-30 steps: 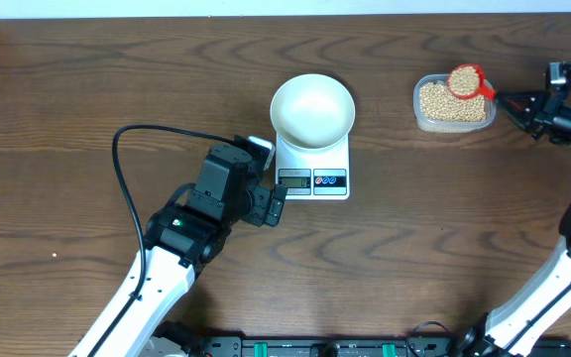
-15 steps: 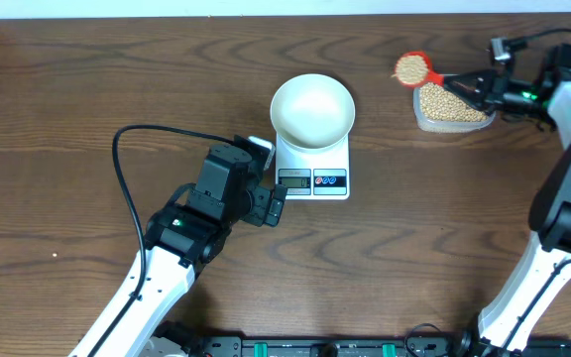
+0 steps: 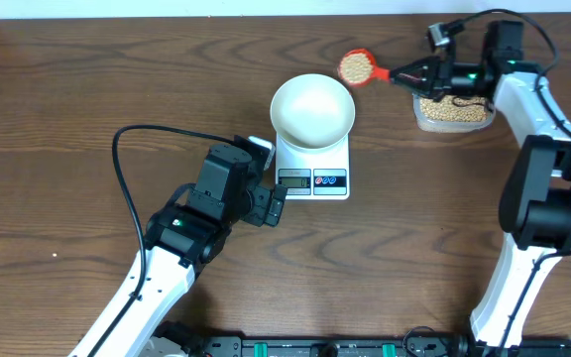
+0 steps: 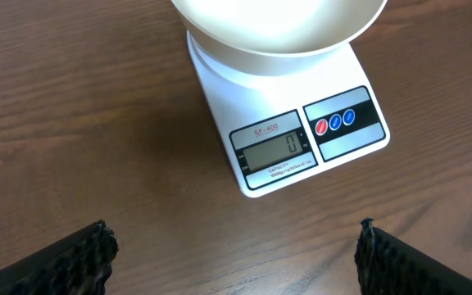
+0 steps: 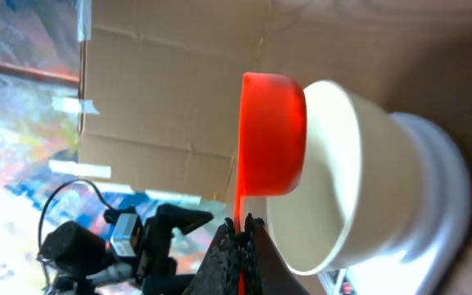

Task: Scoop item into bowl and weigh 50g on scale
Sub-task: 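Tilt the red scoop over the bowl to pour soybeans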

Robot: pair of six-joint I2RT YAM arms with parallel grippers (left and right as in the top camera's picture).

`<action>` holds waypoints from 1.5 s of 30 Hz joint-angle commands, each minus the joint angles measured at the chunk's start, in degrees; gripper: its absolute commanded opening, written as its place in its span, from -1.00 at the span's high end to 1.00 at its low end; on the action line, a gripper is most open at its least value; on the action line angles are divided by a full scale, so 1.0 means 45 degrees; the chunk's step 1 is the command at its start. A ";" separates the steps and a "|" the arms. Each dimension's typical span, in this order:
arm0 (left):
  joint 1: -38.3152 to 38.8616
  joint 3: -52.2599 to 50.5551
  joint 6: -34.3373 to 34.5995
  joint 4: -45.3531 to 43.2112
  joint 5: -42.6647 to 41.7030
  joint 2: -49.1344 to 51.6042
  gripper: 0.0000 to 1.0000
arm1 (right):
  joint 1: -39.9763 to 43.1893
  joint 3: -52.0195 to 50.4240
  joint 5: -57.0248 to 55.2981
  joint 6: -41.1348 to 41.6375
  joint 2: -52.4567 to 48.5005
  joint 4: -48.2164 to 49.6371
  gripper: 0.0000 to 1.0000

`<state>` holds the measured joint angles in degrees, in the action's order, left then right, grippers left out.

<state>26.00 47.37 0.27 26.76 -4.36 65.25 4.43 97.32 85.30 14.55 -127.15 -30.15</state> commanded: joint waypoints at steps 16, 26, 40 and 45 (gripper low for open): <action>0.0015 -0.0029 0.0199 0.0019 -0.0029 0.0053 -0.91 | -0.1749 -0.0010 -0.2084 0.0321 -0.0078 -0.0559 0.97; 0.0015 -0.0029 0.0199 0.0024 -0.0029 0.0053 -0.91 | -0.2467 0.0092 -0.5017 -0.0733 0.0544 -0.2084 0.98; 0.0015 -0.0029 0.0199 0.0024 -0.0029 0.0049 -0.91 | -0.3429 0.0228 -0.9097 -0.3177 0.2448 -0.3497 0.97; 0.0015 -0.0029 0.0199 0.0024 -0.0029 0.0049 -0.91 | -0.4065 0.0272 -1.0860 -0.3604 0.2686 -0.3512 0.97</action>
<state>26.00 47.37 0.27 26.76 -4.36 65.25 -11.79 97.45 43.00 1.80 -117.05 -45.71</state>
